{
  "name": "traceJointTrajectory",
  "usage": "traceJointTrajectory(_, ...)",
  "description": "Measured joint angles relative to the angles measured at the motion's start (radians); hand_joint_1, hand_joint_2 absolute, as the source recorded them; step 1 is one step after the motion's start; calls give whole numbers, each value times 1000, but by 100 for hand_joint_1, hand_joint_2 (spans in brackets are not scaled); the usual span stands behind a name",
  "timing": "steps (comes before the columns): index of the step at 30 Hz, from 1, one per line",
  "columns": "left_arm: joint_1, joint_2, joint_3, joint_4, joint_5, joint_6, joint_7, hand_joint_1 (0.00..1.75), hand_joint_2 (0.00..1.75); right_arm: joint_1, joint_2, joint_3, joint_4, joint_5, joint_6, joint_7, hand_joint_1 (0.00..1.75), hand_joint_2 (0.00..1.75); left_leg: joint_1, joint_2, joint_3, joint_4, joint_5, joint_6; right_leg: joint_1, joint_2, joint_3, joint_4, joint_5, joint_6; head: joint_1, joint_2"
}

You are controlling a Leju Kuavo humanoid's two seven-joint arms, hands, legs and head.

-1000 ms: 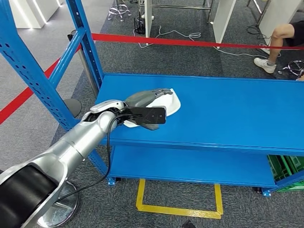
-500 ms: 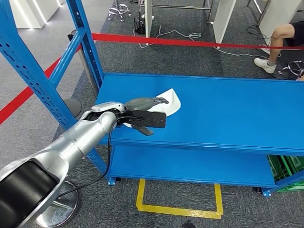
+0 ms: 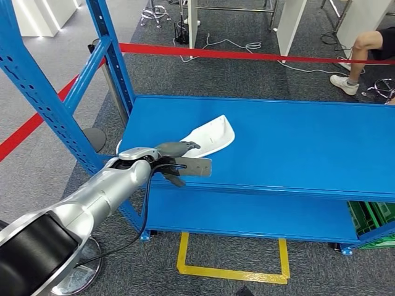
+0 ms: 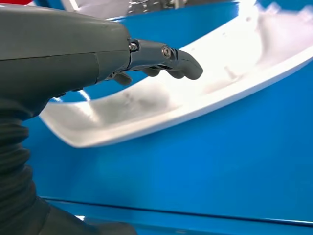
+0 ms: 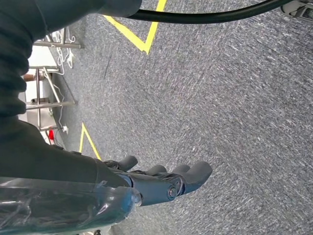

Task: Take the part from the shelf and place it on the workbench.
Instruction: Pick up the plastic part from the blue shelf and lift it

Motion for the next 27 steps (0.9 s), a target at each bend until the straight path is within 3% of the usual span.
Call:
traceJointTrajectory(6, 7, 2, -14, 30, -16, 19, 58, 0, 175, 0, 0, 0, 0, -1, -2, -4, 0, 175, 0, 0, 0, 0, 0, 0, 0, 0, 0, 0, 0, 0, 0, 0)
traceJointTrajectory(20, 22, 3, -18, 59, -25, 50, 76, 0, 175, -1, 0, 0, 0, -1, -1, -9, 0, 175, 0, 0, 0, 0, 0, 0, 0, 0, 0, 0, 0, 0, 0, 0)
traceJointTrajectory(27, 29, 0, -20, 64, -56, 138, 83, 8, 175, -1, 0, 0, 0, -4, 0, -12, 0, 175, 0, 0, 0, 0, 0, 0, 0, 0, 0, 0, 0, 0, 0, 0)
